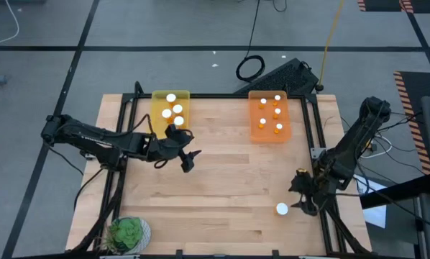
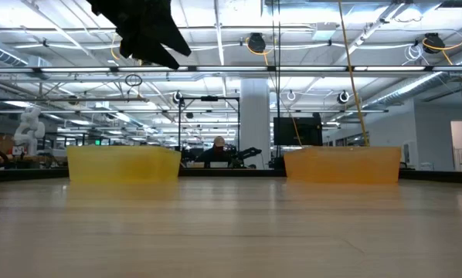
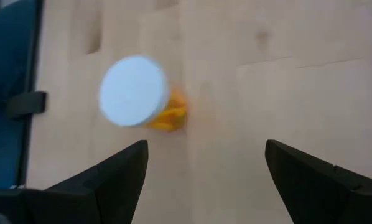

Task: Pick and place medicine bottles into bin by pill shape (circle, oval)
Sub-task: Put the large orange pill bottle into the yellow bin

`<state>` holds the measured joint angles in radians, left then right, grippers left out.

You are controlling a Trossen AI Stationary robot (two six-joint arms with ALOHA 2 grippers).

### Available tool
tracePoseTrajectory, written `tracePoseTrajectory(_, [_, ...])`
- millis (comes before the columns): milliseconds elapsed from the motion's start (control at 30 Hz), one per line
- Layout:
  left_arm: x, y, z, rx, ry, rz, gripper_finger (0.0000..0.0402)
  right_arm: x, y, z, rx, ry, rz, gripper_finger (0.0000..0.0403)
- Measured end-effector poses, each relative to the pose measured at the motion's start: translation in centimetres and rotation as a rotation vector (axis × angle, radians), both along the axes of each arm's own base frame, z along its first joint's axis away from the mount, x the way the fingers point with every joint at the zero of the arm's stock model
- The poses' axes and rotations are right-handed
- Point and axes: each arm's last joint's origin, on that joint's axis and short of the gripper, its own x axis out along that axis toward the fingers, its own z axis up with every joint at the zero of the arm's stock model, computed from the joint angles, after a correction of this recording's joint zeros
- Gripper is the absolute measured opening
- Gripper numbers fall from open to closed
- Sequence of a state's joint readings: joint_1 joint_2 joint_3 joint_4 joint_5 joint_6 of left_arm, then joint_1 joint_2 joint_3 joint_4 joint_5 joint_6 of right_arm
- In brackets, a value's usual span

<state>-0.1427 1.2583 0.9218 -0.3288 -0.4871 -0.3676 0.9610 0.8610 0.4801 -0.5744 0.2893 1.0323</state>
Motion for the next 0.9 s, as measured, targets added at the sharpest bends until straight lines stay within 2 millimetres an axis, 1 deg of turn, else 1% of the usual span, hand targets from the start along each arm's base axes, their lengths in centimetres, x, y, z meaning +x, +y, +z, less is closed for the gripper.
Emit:
tracePoseTrajectory(133, [0.1,-1.2,0.3,-0.016,-0.058,0.0,0.0294,-0.2,0.9,-1.7,-0.002,-0.031,0.033,0.0315])
tracePoseTrajectory(333, [1.2,-3.2,0.2,-0.023,-0.144,-0.05,0.0294,-0.3,1.3,-3.6,-0.051,-0.091,0.051,0.0315])
tracePoseTrajectory(433, [1.5,-3.8,-0.5,-0.018,-0.12,-0.068,0.0294,-0.4,1.6,-4.6,-0.035,-0.127,0.064,0.0315])
tracePoseTrajectory(667, [2.3,-4.4,-1.4,-0.031,-0.112,-0.067,0.0294,-1.0,1.9,-7.4,0.035,-0.219,0.113,0.0313])
tracePoseTrajectory(733, [2.3,-4.4,-1.8,-0.026,-0.093,-0.067,0.0294,-1.1,2.0,-7.8,0.018,-0.245,0.125,0.0313])
tracePoseTrajectory(900, [2.6,-4.2,-1.7,-0.015,-0.103,-0.068,0.0294,-1.1,2.6,-8.5,-0.052,-0.309,0.192,0.0313])
